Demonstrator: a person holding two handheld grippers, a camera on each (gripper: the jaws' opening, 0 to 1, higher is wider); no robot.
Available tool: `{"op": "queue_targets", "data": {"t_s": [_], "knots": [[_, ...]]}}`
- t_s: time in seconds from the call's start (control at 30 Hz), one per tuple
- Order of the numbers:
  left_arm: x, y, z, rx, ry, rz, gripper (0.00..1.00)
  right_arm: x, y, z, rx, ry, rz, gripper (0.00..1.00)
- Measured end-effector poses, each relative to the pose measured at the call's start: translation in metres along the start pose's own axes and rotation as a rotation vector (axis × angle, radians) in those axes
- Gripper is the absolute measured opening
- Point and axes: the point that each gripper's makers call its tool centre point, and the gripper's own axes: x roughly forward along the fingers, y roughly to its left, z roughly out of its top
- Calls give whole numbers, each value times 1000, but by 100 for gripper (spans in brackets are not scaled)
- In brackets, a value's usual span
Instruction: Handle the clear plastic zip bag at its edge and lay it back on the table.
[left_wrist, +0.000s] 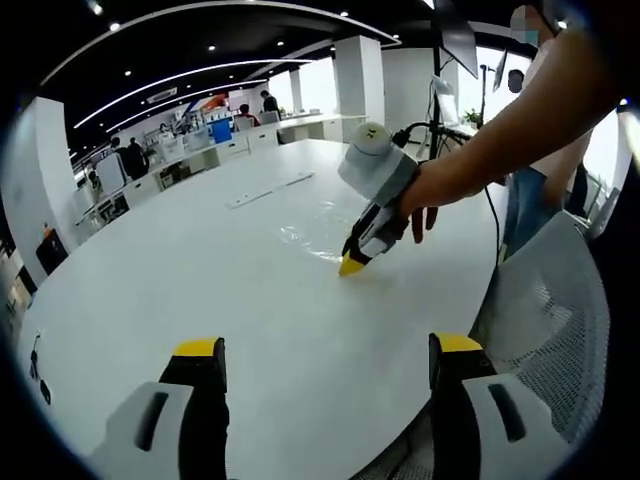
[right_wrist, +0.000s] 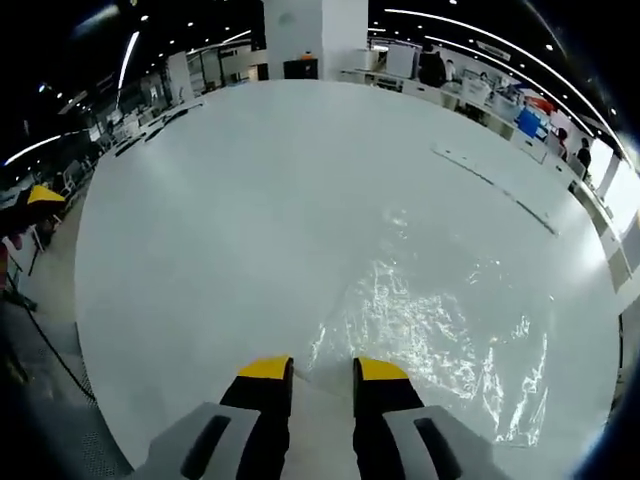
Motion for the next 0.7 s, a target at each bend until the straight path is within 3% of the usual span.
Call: {"op": "queue_targets", "data": {"t_s": [0.1,0.2,0.4,0.47,0.7], "knots": [[0,0,1,3,-2,-2,82,-2,1,-3,51,20,6,16],[1,-1,1,2,-5,-4,82,-6,-2,10,61,-53,-35,18],[0,-2,0,6,-2,-2,82,2,-7,28,67,-109,-67,22],[-1,-1,0,2,-2,1,82,8,-10,31,126,-101,-81,22],[-2,3,-1,-4,-2,10,82,15,-9,22,180,-58,-108,20]]}}
